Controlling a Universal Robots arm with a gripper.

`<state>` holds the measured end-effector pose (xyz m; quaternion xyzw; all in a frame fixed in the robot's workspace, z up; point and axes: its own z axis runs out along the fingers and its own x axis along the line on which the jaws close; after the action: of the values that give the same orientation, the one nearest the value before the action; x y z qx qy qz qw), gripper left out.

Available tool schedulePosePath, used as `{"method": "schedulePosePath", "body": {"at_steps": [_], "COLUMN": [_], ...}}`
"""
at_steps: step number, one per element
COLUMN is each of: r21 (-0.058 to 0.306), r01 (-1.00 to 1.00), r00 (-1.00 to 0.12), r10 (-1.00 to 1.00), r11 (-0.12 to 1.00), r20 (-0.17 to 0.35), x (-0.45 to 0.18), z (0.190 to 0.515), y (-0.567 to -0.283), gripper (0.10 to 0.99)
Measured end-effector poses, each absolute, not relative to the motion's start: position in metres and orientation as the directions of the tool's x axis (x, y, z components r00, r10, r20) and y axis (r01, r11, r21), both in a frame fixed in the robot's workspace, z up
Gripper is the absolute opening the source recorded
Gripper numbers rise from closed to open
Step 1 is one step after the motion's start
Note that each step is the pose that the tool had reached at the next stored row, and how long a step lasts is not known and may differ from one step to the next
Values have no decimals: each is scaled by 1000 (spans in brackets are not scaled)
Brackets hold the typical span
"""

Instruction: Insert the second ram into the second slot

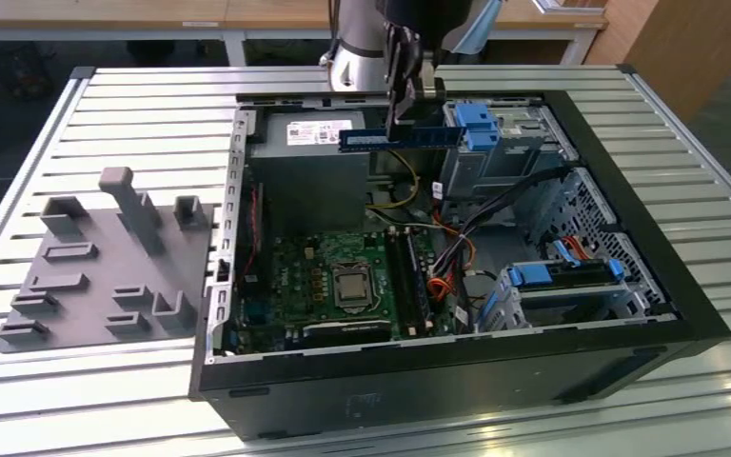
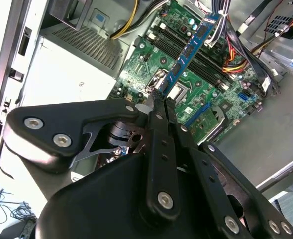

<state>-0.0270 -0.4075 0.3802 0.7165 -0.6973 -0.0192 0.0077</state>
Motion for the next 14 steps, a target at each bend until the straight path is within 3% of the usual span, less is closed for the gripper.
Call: {"method": "schedulePosePath", "body": {"at_steps": [14], "r21": [38], "r01": [-999], "r00": [27], "r10": [-1000], "r11": [-27], "r20": [-17], "x": [-27], "z": [380], "y": [-415], "gripper": [133]}}
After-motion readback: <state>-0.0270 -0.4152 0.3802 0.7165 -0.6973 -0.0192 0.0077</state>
